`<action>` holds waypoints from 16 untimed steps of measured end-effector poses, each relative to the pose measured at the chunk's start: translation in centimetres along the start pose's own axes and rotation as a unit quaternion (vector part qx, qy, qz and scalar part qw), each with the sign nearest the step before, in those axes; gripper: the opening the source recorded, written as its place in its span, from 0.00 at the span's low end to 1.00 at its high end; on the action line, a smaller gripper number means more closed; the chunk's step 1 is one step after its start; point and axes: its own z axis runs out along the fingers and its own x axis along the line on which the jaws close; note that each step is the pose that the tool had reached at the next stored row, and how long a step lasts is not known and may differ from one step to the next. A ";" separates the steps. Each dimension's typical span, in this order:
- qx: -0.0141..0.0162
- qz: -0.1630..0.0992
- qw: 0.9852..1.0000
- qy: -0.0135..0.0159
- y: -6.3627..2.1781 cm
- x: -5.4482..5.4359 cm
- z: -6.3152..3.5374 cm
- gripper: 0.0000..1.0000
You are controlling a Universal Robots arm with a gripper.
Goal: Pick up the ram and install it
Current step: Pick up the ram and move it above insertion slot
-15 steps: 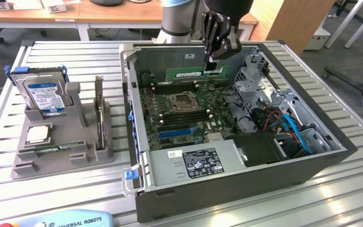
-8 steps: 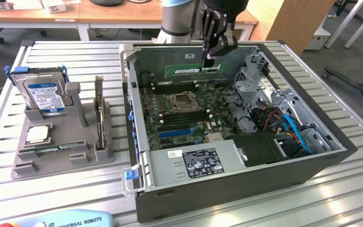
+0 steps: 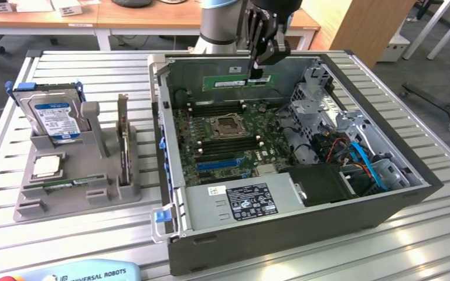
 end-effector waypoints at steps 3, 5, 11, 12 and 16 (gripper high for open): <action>0.000 0.000 1.000 0.000 0.00 0.0 0.00 0.12; 0.000 0.000 1.000 0.000 0.00 0.0 0.19 0.12; 0.000 0.002 1.000 0.000 0.01 0.0 1.08 0.12; 0.000 0.002 1.000 0.000 0.01 0.0 1.13 0.12; 0.000 0.004 1.000 0.000 -0.40 0.0 1.19 0.12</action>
